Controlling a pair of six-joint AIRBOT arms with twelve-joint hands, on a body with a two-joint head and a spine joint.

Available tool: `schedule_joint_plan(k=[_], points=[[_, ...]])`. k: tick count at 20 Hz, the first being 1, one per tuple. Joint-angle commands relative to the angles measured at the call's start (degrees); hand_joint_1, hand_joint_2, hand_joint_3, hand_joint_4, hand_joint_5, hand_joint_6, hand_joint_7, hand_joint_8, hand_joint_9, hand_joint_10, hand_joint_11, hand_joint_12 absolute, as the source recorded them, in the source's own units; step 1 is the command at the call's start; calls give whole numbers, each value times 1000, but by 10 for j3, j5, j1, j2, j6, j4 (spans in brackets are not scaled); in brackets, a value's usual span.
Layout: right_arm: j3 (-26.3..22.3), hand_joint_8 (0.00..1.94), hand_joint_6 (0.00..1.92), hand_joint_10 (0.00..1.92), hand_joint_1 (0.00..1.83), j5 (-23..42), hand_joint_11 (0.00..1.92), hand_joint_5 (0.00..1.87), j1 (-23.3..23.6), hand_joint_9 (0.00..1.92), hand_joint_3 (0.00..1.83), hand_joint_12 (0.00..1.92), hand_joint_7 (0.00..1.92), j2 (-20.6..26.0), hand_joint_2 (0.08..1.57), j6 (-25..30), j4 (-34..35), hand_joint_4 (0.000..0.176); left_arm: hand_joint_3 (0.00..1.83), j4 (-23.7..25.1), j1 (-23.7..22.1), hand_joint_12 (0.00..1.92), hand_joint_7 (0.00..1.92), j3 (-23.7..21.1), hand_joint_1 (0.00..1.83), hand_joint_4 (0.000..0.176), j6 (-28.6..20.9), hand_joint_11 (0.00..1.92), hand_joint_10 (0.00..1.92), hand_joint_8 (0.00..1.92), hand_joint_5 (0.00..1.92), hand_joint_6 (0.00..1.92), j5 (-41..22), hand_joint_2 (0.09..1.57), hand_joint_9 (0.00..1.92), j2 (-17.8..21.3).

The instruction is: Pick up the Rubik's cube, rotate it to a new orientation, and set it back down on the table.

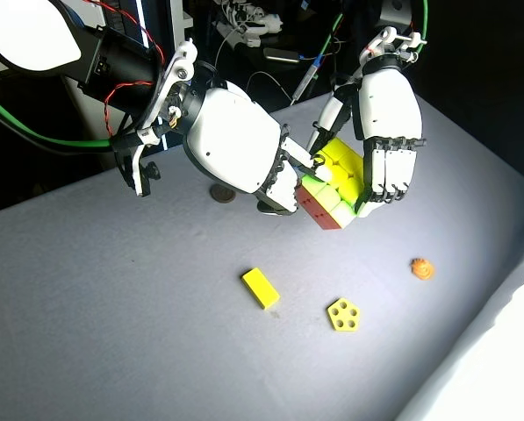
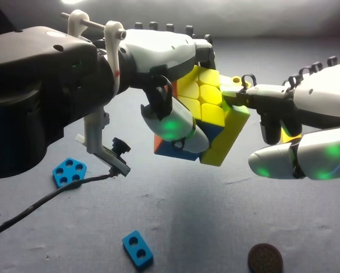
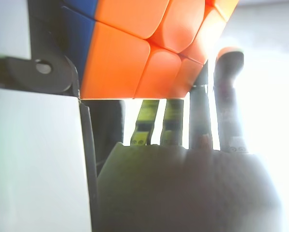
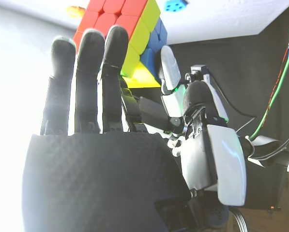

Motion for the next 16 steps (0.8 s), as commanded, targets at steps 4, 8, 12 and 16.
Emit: schedule_joint_plan(k=[4, 8, 12, 16], points=[[-11, 1076, 9, 1665, 139, 34, 259, 92, -1, 420, 0, 1921, 477, 0, 1254, -2, 1, 0, 1, 27, -15, 1921, 511, 2, 1007, 7, -14, 374, 1921, 1834, 432, 1748, 3, 1425, 416, 3], [-14, 1076, 11, 1664, 156, 34, 255, 100, -2, 420, 0, 1921, 472, 0, 1252, -2, 1, 0, 0, 27, -15, 1921, 513, 2, 1008, 7, -14, 376, 1921, 1831, 432, 1750, 3, 1424, 416, 3], [-9, 1071, 4, 1637, 136, 34, 252, 88, 10, 432, 1, 1921, 478, 0, 1260, -2, 1, 0, 0, 27, -15, 1921, 511, 2, 1005, 12, -14, 357, 1921, 1821, 430, 1761, 4, 1424, 397, 3], [14, 1055, 6, 1631, 149, 34, 251, 80, 53, 430, 0, 1921, 477, 7, 1258, 23, 1, 0, 2, 27, -15, 1921, 490, 1, 997, 15, -14, 377, 1921, 1847, 428, 1771, 4, 1432, 397, 3]])
